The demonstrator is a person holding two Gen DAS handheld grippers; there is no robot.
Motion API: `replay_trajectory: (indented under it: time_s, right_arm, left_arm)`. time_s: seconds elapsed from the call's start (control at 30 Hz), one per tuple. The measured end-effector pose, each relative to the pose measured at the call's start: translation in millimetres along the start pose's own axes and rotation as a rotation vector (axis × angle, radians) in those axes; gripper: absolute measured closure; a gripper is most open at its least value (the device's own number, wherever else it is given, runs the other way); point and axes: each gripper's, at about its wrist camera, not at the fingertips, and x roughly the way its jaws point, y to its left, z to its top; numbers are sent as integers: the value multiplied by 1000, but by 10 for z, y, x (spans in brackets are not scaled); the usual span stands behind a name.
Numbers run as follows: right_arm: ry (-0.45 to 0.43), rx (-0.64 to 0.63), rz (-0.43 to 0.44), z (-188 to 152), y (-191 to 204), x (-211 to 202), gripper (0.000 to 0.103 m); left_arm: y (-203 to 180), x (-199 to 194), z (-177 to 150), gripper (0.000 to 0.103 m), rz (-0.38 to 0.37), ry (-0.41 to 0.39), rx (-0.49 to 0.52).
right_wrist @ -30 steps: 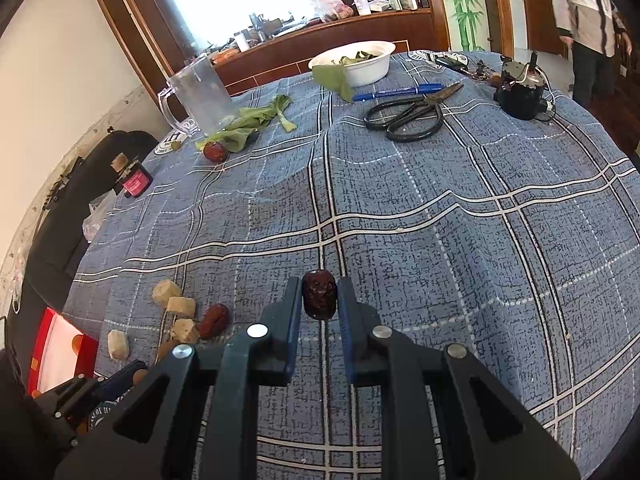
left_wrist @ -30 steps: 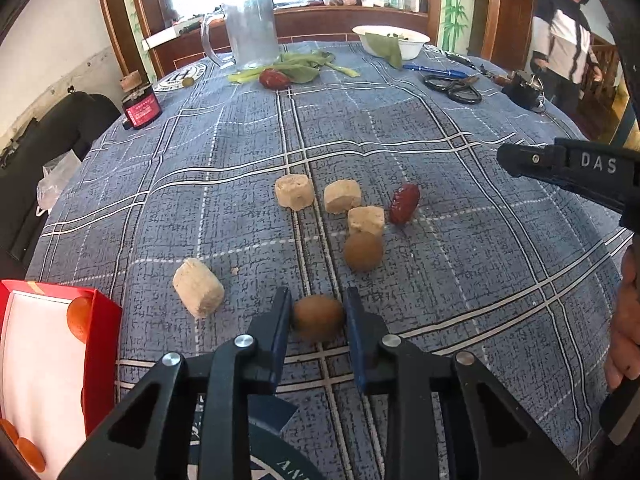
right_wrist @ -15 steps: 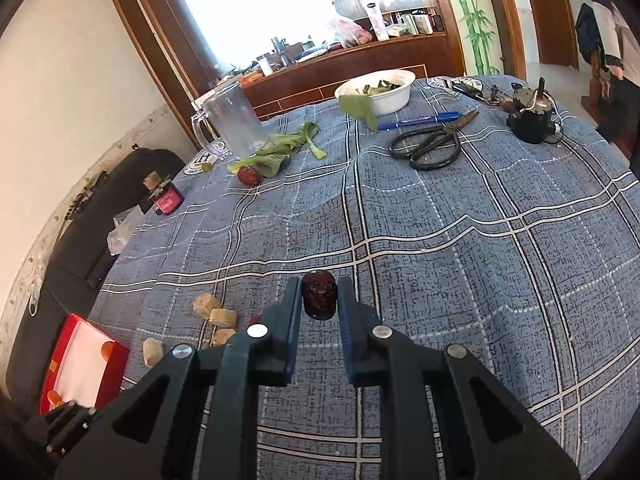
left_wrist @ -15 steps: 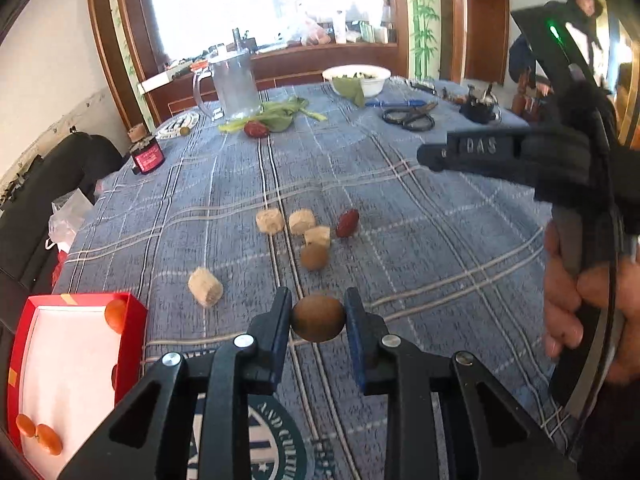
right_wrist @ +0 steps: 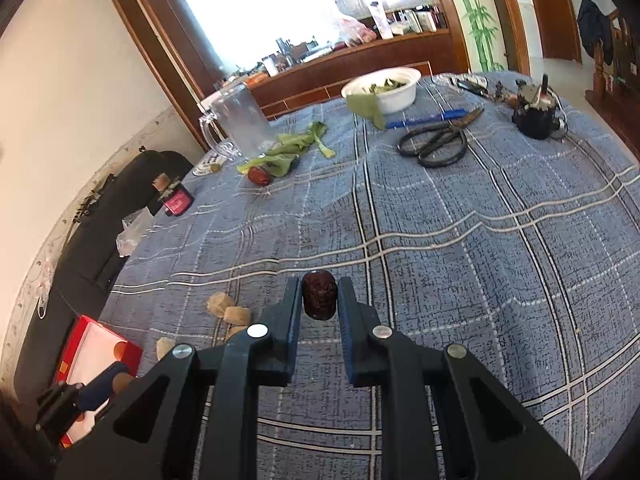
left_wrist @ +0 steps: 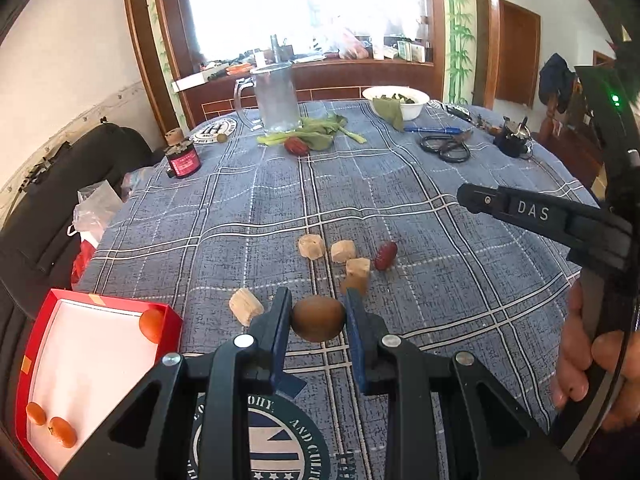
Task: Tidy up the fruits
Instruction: 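Lift the kiwi with the left gripper while the right gripper keeps holding the date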
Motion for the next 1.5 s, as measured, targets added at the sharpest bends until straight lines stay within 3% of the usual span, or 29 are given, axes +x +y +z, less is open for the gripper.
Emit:
replay_trajectory:
  time_s: [1.5]
  right_arm:
    - [15,0,-8,-45,-5,84,83]
  left_arm:
    - [145,-21,-147,77,-104,35,-61]
